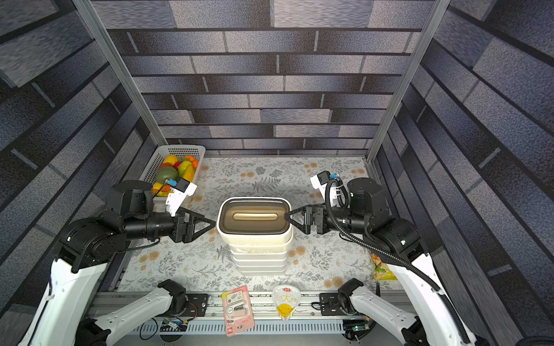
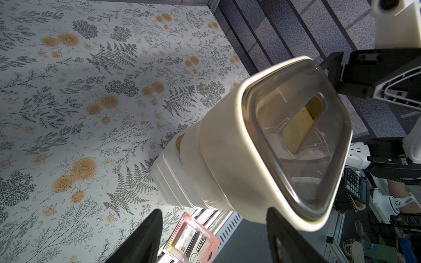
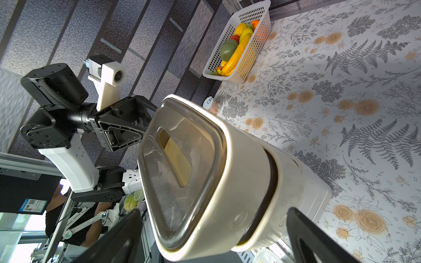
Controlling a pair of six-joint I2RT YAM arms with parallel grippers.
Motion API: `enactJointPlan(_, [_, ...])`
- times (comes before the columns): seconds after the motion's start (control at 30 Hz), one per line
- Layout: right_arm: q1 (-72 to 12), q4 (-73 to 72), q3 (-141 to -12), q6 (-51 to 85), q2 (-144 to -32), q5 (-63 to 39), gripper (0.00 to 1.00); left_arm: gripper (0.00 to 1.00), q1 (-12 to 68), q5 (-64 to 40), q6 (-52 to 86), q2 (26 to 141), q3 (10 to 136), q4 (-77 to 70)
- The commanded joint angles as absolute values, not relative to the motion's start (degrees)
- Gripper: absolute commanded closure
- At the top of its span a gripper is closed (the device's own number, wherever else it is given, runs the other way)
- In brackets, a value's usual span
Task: Stack the tissue boxes
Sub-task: Place the tissue box at the tissue box.
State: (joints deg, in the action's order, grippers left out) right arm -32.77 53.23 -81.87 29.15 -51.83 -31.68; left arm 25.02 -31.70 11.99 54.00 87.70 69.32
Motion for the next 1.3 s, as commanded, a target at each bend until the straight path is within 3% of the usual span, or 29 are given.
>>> enactJointPlan(0.0, [-33.18,51.07,-82.11,30.30,-51.43,-34.08,0.00,0.26,24.56,-35.06,9.70,55.05,88.88,70.57])
enactJointPlan(0.73, [-33.23,49.64,-80.26,31.91,-51.07,-36.33,0.00,0.25,24.68,-34.75,7.47,56.07,89.01,71.71])
enactJointPlan(1.27, [-33.21,44.88,-68.29,34.75,-46.01,-35.00,0.00,0.25,24.70,-34.80,7.12,56.87,88.33,71.47])
